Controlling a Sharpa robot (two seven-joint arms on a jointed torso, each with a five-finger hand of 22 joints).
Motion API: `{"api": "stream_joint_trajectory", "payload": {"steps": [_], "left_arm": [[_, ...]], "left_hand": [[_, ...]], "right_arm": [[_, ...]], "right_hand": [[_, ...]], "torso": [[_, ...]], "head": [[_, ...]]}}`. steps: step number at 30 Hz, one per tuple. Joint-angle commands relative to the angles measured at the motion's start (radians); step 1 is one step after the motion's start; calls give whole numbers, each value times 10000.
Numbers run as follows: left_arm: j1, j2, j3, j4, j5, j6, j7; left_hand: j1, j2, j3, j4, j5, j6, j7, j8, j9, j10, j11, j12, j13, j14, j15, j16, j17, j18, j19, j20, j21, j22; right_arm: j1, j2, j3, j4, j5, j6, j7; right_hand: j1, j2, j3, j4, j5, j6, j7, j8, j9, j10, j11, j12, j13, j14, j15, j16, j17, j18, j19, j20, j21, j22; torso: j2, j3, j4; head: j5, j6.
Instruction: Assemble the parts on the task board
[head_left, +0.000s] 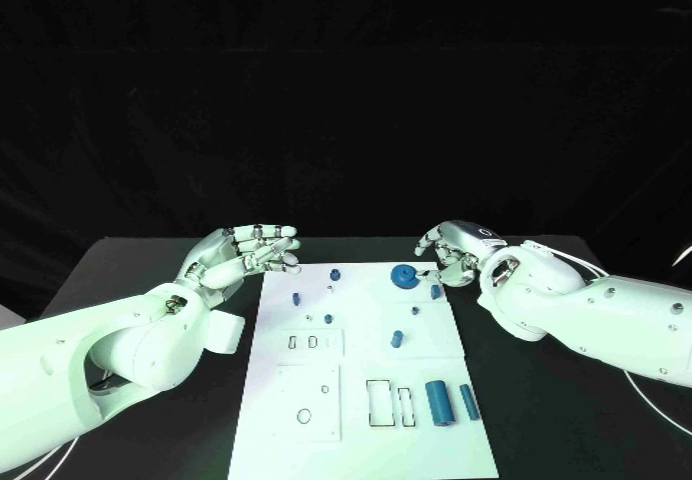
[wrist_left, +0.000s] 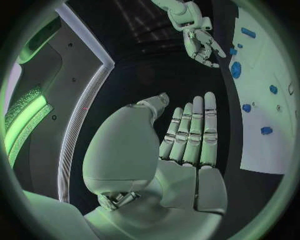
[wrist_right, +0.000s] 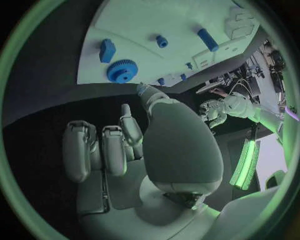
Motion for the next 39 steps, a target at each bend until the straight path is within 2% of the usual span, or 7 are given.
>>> {"api": "stream_joint_trajectory", "payload": {"steps": [1, 11, 13, 15, 18, 25, 39], "left_arm": [[4, 18, 5, -48, 22, 176, 143], [1, 28, 5, -191, 21, -6, 231], [1, 34, 5, -206, 25, -28, 246], [1, 39, 5, -217, 30, -64, 262], [0, 42, 5, -230, 42, -80, 272], [0, 58, 5, -256, 91, -84, 256], [0, 89, 5, -250, 108, -48, 239]], "left_hand": [[-119, -20, -9, -35, -71, -58, 262, 14, 12, -105, -4, -36, -1, -177, 42, 26, 19, -11, -187, 8, 53, 12], [-147, 94, -298, -77, -60, -705, 476, -107, -29, -1135, 380, -340, -314, -1631, 640, -1680, -748, -108, -2510, 779, -2016, -1146], [-64, 139, -552, -30, -54, -942, 469, -170, -99, -1622, 549, -417, -340, -2165, 851, -2215, -1136, -305, -2899, 800, -2547, -1470], [126, 202, -930, 104, -43, -1494, 439, -338, -293, -2171, 576, -442, -346, -2472, 959, -2649, -1553, -467, -3194, 804, -3015, -1771], [423, 239, -1356, 390, -28, -2761, 57, -880, -682, -3280, 646, -514, -400, -2685, 1042, -3026, -2044, -538, -3465, 805, -3410, -2045], [603, 274, -1495, 608, -27, -2511, 469, -824, -672, -3260, 592, -482, -390, -2509, 1006, -3137, -2233, -527, -3281, 801, -3495, -2136], [686, 304, -1491, 665, -29, -2382, 543, -787, -664, -3059, 624, -446, -375, -2364, 1003, -3155, -2291, -471, -2771, 797, -3365, -2103]], "right_arm": [[9, -14, 7, -167, 895, 936, -93], [-13, 301, 10, -685, 1047, 1106, -114], [-24, 397, 10, -763, 1065, 1122, -117], [-38, 508, 10, -851, 1077, 1139, -134], [-59, 669, 10, -981, 1085, 1161, -159], [-88, 1018, 8, -1301, 1014, 1179, -222], [-163, 1464, 5, -1803, 1039, 1440, -277]], "right_hand": [[17, 127, -287, 167, 26, -179, 64, 53, 20, 442, 73, 710, 919, 748, 132, 259, 1141, -175, 331, 84, 235, 1221], [150, 191, -498, 267, 72, -304, 107, 55, 19, 518, 111, 849, 1120, 799, 175, 382, 1459, -230, 446, 130, 430, 1463], [150, 191, -498, 267, 72, -304, 107, 55, 19, 518, 111, 849, 1120, 799, 175, 382, 1459, -230, 446, 130, 430, 1463], [163, 203, -501, 271, 77, -304, 108, 58, 20, 517, 112, 850, 1123, 800, 177, 387, 1470, -236, 458, 132, 449, 1486], [171, 211, -504, 275, 78, -305, 109, 60, 21, 526, 113, 860, 1138, 804, 178, 394, 1492, -240, 468, 134, 465, 1505], [192, 238, -508, 287, 82, -301, 112, 69, 24, 527, 116, 866, 1149, 814, 183, 413, 1546, -249, 487, 139, 495, 1542], [204, 272, -509, 306, 88, -304, 116, 74, 25, 498, 120, 846, 1124, 816, 187, 421, 1563, -250, 489, 143, 501, 1550]], "torso": [[8, 16, -12], [9, -5, 23], [13, 0, 32], [16, 1, 25], [21, 6, 27], [26, 6, 23], [27, 11, 24]], "head": [[13, -39], [44, -112], [57, -118], [66, -117], [56, -119], [67, -130], [102, -168]]}}
